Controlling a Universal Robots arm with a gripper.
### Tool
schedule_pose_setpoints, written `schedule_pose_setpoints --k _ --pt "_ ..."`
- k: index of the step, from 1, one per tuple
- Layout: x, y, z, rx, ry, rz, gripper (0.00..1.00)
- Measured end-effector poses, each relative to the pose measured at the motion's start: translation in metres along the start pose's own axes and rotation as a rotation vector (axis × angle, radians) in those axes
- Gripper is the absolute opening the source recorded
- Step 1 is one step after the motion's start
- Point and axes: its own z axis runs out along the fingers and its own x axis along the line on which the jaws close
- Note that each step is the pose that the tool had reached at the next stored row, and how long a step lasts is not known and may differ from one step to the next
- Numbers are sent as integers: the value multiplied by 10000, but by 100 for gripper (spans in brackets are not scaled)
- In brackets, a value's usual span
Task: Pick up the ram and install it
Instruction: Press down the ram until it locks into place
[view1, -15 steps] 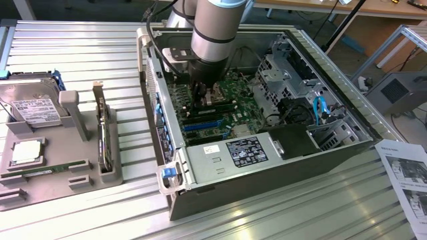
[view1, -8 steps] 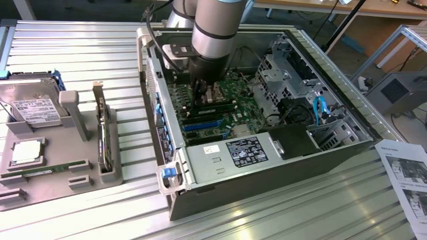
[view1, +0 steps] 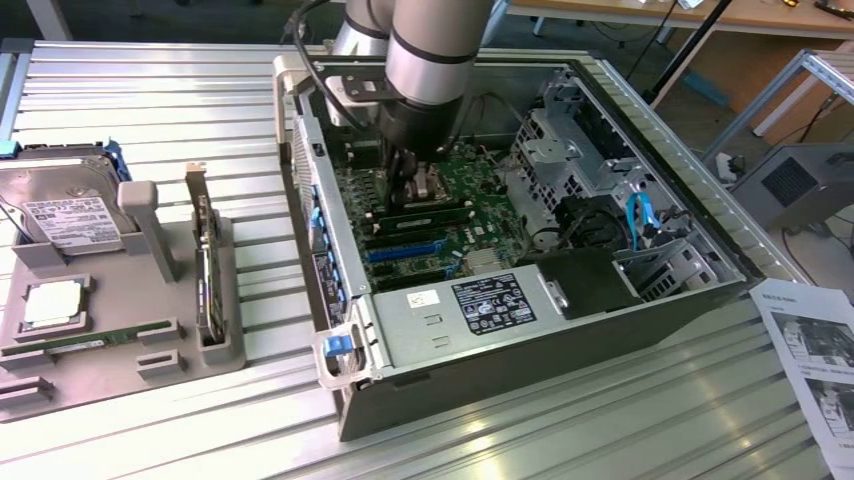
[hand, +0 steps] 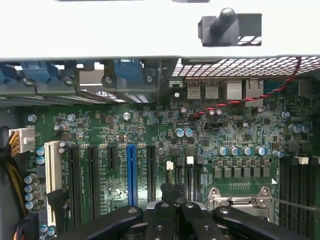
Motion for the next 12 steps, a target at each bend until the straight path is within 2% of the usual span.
schedule_pose_setpoints --k 12 --pt "-2 -3 -145 0 -1 -1 11"
